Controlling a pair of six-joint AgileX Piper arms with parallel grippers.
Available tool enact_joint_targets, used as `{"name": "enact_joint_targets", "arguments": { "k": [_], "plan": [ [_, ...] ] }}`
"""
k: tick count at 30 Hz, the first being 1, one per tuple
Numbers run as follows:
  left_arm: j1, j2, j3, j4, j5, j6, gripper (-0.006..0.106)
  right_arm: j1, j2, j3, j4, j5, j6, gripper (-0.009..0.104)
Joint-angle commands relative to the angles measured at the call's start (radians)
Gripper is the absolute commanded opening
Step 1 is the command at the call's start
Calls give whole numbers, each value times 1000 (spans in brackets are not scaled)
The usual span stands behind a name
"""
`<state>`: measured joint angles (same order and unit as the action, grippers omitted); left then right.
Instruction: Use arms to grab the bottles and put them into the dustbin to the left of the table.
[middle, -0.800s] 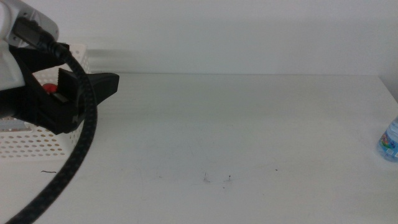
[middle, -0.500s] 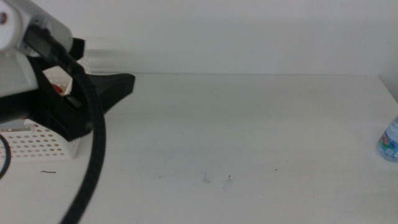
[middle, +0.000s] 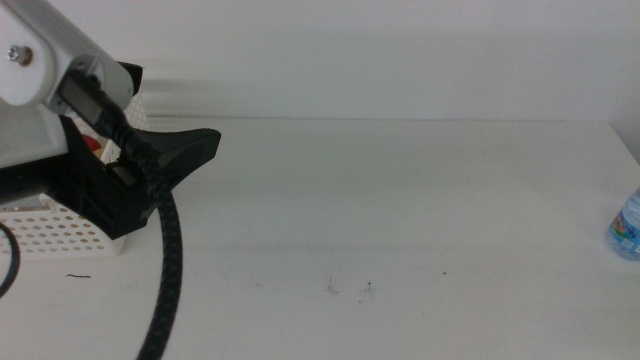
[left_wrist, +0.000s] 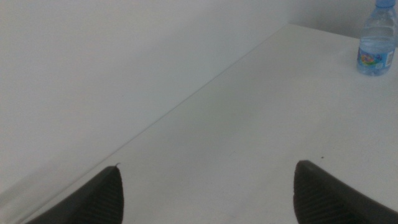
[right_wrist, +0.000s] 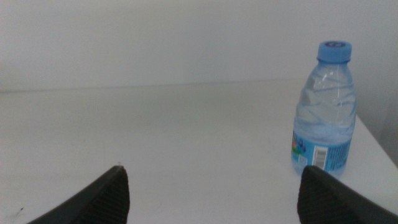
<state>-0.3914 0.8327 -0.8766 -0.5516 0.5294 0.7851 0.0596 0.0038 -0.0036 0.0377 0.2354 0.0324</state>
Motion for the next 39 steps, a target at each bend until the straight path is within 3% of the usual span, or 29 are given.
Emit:
{"name": "enact_joint_targets", "arguments": {
  "k": [1,11,18,23,25,30,31,33,39],
  "plan": [
    [-8,-2,2,3,-18,0,94,0,-4,4,-25,-36,2,87],
    [-8,-2,2,4,-23,0,94,0,137,4,-103,-137,109,87],
    [-8,-2,2,4,-23,0,94,0,332,4,-103,-445,63,87],
    [-8,-2,2,2,-23,0,94,0,406,4,-93,-549,-18,87],
    [-8,-2,2,2,-21,0,94,0,439,4,-15,-573,-72,87],
    [-8,-2,2,2,-21,0,94,0,597,4,429,-684,-374,87],
    [-8,-2,2,2,-21,0,94,0,627,4,483,-721,-381,87],
    [-8,-2,2,2,-23,0,94,0,705,4,516,-795,-381,87],
    [-8,-2,2,2,-23,0,94,0,920,4,500,-957,-352,87]
  ]
}}
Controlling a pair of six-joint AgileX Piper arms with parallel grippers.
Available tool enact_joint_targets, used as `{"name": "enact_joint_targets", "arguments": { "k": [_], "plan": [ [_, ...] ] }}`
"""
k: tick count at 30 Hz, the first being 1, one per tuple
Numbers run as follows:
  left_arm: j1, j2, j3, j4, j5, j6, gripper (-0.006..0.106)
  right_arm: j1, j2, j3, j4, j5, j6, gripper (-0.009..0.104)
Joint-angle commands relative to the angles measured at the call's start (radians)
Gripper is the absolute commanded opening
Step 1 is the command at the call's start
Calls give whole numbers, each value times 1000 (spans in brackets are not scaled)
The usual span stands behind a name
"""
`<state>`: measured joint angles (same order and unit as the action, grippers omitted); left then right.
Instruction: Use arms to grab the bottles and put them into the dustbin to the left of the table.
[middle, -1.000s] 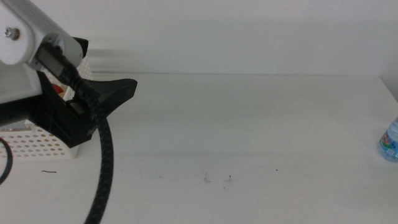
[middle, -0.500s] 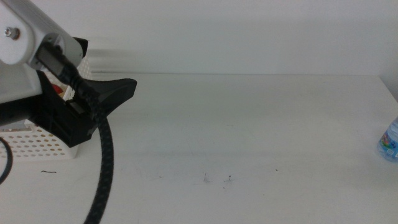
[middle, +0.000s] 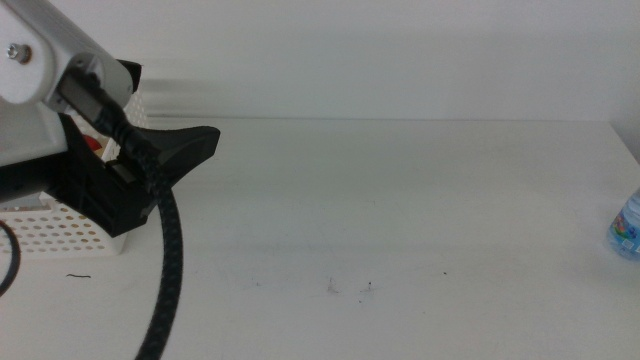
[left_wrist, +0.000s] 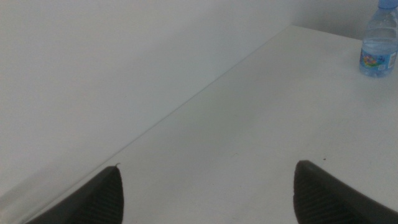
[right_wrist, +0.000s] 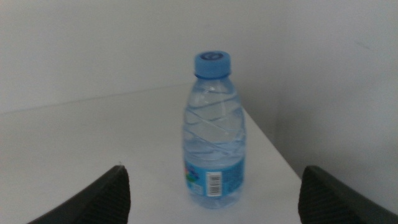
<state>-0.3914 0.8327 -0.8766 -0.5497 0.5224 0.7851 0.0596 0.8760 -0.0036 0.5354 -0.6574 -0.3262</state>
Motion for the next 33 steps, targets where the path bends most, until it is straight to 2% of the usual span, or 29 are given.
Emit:
{"name": "enact_joint_targets", "arguments": {
  "k": [1,6,14,21,28,33],
  "plan": [
    [-8,-2,2,0,-16,0,94,0,77,4,0,-103,20,87],
    [-8,-2,2,0,-18,0,94,0,207,4,-12,-256,98,87],
    [-8,-2,2,11,-18,0,94,0,383,4,-14,-408,168,87],
    [-8,-2,2,11,-18,0,94,0,568,-105,-18,-410,132,87],
    [-8,-2,2,11,-18,0,94,0,737,-207,-16,-414,10,87],
    [-8,-2,2,11,-18,0,94,0,831,-280,-6,-425,8,87]
  ]
}}
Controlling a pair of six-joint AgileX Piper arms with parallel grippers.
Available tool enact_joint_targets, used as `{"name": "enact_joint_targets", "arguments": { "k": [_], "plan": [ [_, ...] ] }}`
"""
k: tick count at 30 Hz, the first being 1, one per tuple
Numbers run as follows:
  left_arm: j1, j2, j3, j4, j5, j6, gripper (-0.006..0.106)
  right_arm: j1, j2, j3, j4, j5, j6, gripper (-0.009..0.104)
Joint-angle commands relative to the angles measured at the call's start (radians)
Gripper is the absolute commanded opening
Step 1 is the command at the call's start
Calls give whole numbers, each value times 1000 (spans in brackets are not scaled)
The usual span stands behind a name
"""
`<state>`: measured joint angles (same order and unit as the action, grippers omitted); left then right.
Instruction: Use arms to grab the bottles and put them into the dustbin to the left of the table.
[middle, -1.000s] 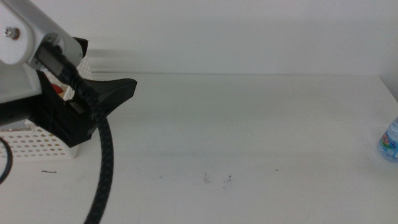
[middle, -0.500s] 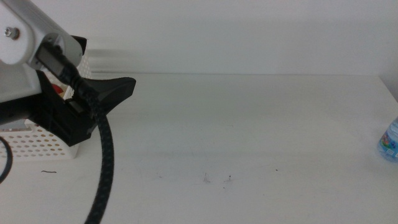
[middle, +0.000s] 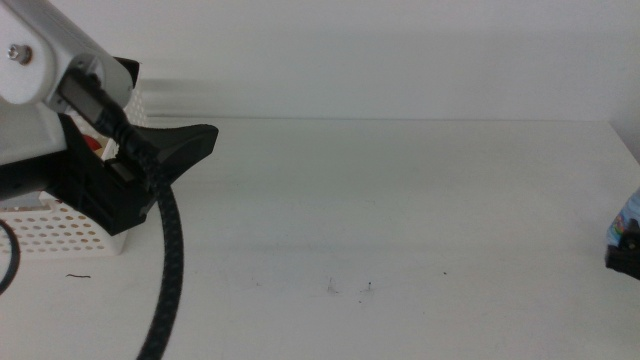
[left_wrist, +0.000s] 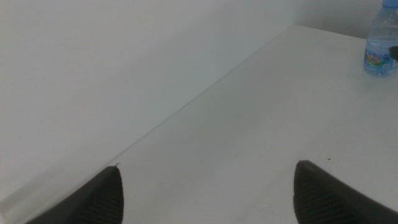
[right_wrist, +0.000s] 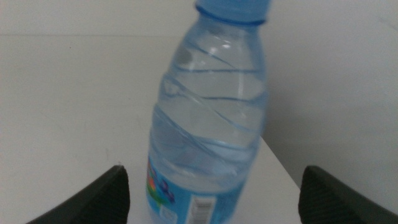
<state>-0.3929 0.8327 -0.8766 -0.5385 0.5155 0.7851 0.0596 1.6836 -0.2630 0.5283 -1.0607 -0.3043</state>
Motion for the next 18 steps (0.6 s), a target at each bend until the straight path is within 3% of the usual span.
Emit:
{"name": "enact_joint_targets", "arguments": {
  "k": [1,4,9,18],
  "plan": [
    [-6,-2,2,0,-11,0,94,0,36,-38,1,-22,-14,87],
    [-6,-2,2,0,-11,0,94,0,80,-85,6,-22,-25,87],
    [-6,-2,2,0,-14,0,94,0,127,-144,89,-23,-93,87],
    [-6,-2,2,0,-14,0,94,-11,186,-220,100,-35,-133,87]
  ]
}}
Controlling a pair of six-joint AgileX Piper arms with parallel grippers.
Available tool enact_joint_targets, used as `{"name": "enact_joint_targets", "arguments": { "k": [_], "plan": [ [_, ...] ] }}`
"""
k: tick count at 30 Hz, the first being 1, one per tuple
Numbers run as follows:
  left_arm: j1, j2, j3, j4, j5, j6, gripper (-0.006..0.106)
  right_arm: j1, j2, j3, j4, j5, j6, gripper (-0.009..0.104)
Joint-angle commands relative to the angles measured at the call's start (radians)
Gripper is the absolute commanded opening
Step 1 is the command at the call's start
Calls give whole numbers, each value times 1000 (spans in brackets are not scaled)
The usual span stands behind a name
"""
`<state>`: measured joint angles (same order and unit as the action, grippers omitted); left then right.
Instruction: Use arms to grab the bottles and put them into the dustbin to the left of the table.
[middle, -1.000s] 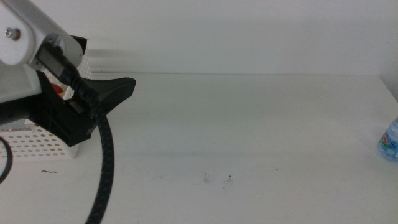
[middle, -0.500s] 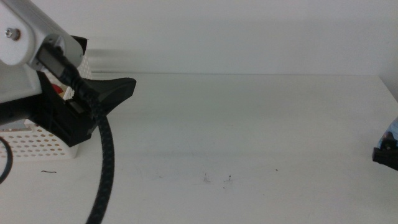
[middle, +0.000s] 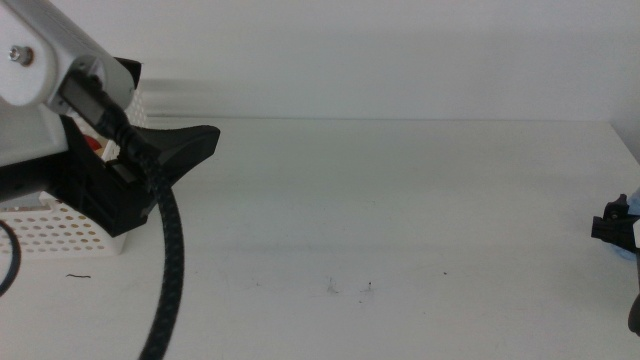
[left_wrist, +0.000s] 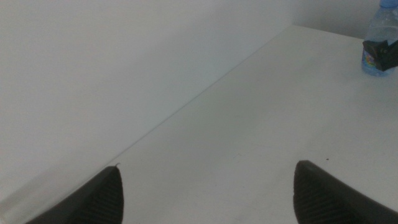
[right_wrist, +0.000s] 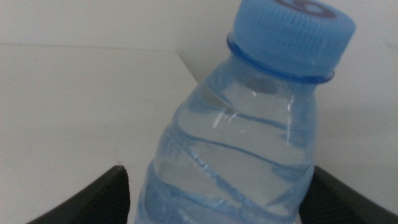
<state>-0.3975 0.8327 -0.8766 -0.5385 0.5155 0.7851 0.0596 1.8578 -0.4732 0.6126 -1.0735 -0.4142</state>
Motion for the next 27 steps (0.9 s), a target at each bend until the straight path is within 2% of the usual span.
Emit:
{"name": "enact_joint_targets", "arguments": {
  "k": [1,10,12,14,17,18,19,21,24,27],
  "plan": [
    [-2,-2,2,0,-14,0,94,-16,17,-16,16,-22,-23,87],
    [-2,-2,2,0,-10,0,94,-70,93,-92,-19,-18,-23,86],
    [-2,-2,2,0,-12,0,94,-70,108,-101,-23,-18,-23,79],
    [-2,-2,2,0,-12,0,94,-70,121,-101,-31,-18,-23,57],
    [-2,-2,2,0,-12,0,94,-70,122,-103,-49,-18,-23,6],
    [-2,-2,2,0,-12,0,94,-62,114,-105,-63,-18,-19,-2],
    [-2,-2,2,0,-12,0,94,-49,103,-109,-77,-18,-17,-2],
    [-2,-2,2,0,-12,0,94,-4,72,-119,-126,-12,-17,-2],
    [-2,-2,2,0,-12,0,94,85,20,-167,-270,57,-12,-3],
    [-2,-2,2,0,-14,0,94,185,3,-294,-394,183,86,-3]
  ]
}}
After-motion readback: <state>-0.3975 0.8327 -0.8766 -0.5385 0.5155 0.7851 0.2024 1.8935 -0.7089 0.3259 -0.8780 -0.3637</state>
